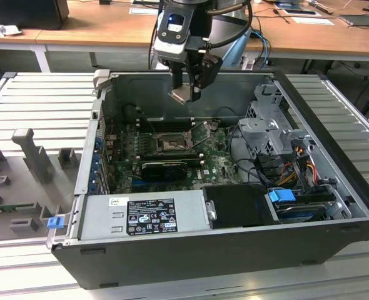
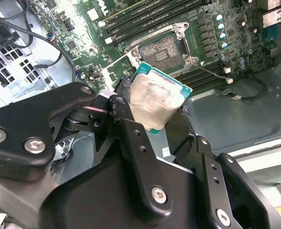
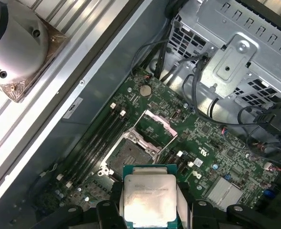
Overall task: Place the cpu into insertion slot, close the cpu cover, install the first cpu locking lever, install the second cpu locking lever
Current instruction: 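Place the cpu into insertion slot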
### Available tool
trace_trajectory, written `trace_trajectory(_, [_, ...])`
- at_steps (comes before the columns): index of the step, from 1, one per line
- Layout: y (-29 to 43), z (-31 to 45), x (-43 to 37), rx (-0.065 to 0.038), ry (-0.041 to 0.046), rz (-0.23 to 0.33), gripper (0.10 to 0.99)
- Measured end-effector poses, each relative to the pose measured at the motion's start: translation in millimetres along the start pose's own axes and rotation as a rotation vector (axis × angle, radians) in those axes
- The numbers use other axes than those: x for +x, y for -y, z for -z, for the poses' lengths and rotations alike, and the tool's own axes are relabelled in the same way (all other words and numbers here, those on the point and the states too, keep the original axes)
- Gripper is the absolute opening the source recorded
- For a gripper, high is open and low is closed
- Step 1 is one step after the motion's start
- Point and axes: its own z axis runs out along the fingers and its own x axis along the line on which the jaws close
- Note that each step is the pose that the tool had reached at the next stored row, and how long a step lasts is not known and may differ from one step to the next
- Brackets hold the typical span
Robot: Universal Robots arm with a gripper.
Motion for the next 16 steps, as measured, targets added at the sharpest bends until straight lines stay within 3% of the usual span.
trace_trajectory(9, [0.1, -0.5, 0.0, -0.001, 0.0052, -0.059, 0.529])
trace_trajectory(16, [0.2, -1.7, 0.0, -0.003, 0.0149, -0.171, 0.529])
